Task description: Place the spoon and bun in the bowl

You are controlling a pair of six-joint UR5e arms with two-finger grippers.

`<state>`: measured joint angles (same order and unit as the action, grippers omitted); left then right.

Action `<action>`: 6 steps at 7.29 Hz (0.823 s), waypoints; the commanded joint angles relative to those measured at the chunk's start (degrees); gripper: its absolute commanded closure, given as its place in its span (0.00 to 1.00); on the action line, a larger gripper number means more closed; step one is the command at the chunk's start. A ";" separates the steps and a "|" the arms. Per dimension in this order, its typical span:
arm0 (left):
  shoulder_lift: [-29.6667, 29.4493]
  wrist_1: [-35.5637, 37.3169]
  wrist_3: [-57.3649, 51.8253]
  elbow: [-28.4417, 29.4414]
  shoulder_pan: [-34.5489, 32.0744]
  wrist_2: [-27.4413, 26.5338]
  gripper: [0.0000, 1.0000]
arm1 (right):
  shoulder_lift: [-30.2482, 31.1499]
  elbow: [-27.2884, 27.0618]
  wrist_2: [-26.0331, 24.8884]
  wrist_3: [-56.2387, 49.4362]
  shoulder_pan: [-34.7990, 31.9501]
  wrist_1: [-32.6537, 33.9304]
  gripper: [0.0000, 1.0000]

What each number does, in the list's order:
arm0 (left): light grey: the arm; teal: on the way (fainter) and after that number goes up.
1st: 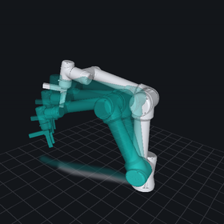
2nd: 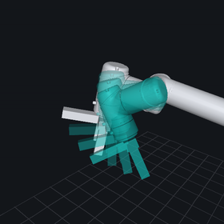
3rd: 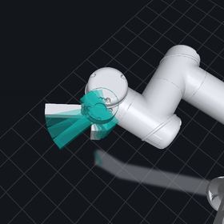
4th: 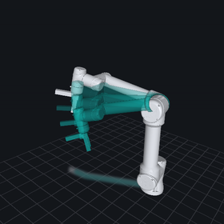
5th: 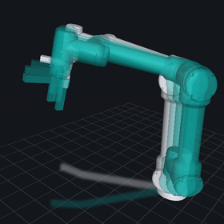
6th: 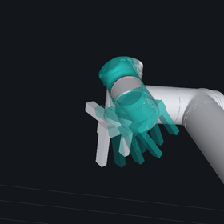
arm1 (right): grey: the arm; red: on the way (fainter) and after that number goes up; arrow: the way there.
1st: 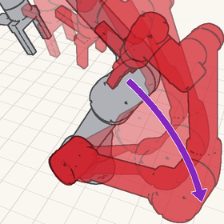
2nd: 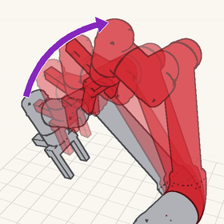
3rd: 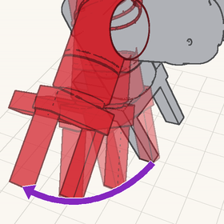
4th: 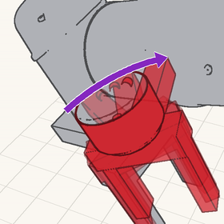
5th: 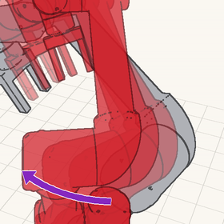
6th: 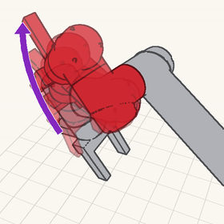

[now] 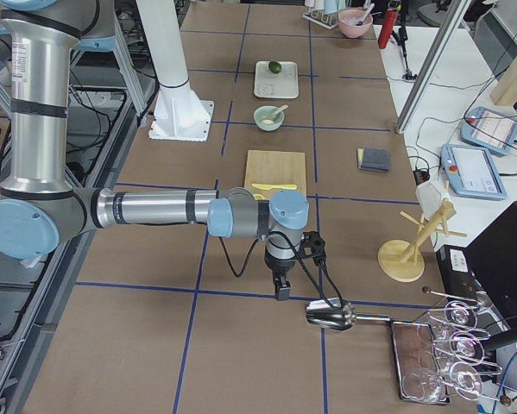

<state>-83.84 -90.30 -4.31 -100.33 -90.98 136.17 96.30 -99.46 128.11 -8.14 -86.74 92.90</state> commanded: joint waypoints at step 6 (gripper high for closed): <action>0.08 0.04 0.00 -0.04 0.01 -0.03 0.00 | -0.06 1.55 0.12 0.14 -0.01 -0.17 0.00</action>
<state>-83.77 -90.19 -4.31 -100.36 -90.97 136.14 96.24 -97.97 128.22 -8.00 -86.75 92.86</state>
